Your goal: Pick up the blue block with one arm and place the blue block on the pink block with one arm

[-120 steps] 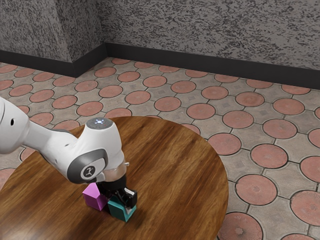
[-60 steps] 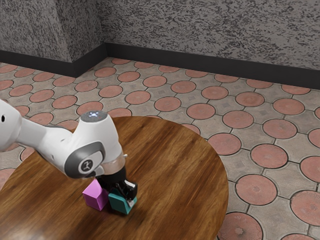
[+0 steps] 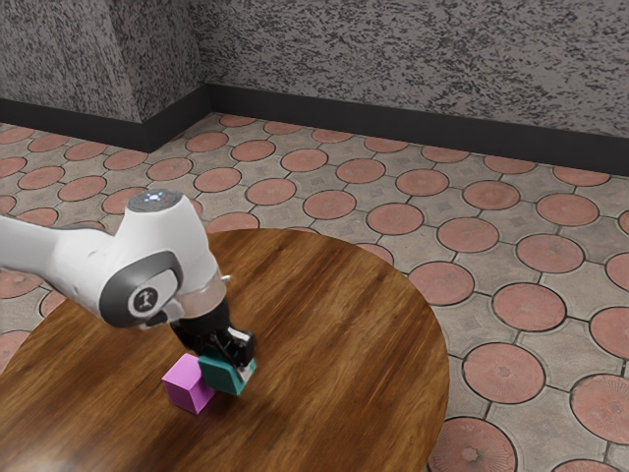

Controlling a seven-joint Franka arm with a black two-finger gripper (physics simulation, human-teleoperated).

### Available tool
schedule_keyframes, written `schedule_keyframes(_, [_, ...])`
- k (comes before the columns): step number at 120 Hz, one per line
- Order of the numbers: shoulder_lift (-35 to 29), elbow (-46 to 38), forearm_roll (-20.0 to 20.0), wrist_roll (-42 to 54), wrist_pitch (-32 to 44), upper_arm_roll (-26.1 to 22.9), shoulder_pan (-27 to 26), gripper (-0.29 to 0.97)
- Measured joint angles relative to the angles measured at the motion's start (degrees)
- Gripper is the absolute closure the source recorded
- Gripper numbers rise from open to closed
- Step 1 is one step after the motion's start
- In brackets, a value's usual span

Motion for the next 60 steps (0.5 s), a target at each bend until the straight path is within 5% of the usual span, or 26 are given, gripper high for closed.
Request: schedule_keyframes(60, [-5.77, -0.57, 6.51, 0.02, -4.29, 4.33, 0.02, 0.41])
